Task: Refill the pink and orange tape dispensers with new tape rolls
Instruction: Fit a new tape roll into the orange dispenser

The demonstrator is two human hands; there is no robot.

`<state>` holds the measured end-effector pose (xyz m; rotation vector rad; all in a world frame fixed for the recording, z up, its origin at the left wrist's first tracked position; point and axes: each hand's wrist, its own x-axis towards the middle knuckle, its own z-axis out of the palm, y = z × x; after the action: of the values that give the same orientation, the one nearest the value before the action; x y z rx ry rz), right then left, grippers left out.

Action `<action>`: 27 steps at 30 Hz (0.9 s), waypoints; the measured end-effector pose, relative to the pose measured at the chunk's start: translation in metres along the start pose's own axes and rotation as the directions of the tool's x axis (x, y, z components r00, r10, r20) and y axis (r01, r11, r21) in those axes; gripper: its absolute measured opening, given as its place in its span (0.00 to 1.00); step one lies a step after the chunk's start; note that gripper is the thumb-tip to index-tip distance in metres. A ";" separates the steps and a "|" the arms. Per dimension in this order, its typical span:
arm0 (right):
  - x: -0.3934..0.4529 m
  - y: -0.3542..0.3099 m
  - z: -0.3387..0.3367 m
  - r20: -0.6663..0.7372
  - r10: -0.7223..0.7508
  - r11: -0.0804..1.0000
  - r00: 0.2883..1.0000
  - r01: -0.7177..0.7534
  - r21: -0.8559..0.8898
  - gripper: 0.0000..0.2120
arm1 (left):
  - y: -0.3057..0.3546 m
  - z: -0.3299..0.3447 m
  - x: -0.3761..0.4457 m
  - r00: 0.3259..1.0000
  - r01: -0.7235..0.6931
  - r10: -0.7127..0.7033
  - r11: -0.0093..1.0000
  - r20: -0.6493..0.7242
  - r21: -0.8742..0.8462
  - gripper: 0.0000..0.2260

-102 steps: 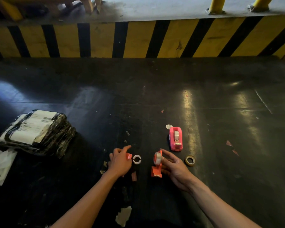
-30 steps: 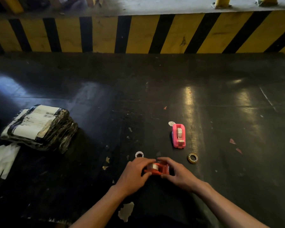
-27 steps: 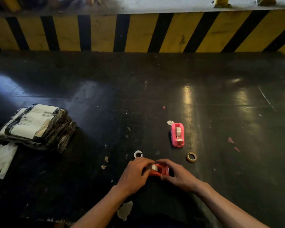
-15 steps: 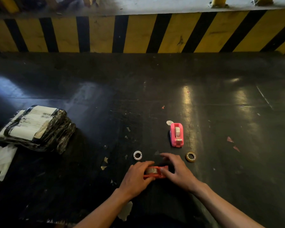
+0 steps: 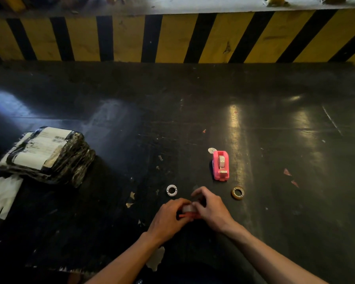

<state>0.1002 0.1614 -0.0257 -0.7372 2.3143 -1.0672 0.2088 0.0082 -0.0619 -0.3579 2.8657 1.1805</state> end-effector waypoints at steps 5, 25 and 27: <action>-0.001 0.009 -0.033 0.018 0.068 0.998 0.998 -0.068 0.008 0.10 | -0.005 0.001 0.001 1.000 0.002 -0.002 1.000 0.005 -0.005 0.21; -0.010 0.039 -0.041 0.087 0.185 0.979 0.979 -0.192 0.072 0.09 | -0.007 0.001 0.002 0.998 0.033 -0.031 0.999 0.053 -0.026 0.22; -0.012 0.039 -0.047 0.086 0.181 0.973 0.980 -0.192 0.132 0.08 | -0.007 0.001 0.002 0.997 0.037 -0.036 0.999 0.063 -0.028 0.22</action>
<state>0.0702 0.2155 -0.0270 -0.4862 2.1720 -1.0840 0.2083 0.0038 -0.0682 -0.3660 2.7796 1.2063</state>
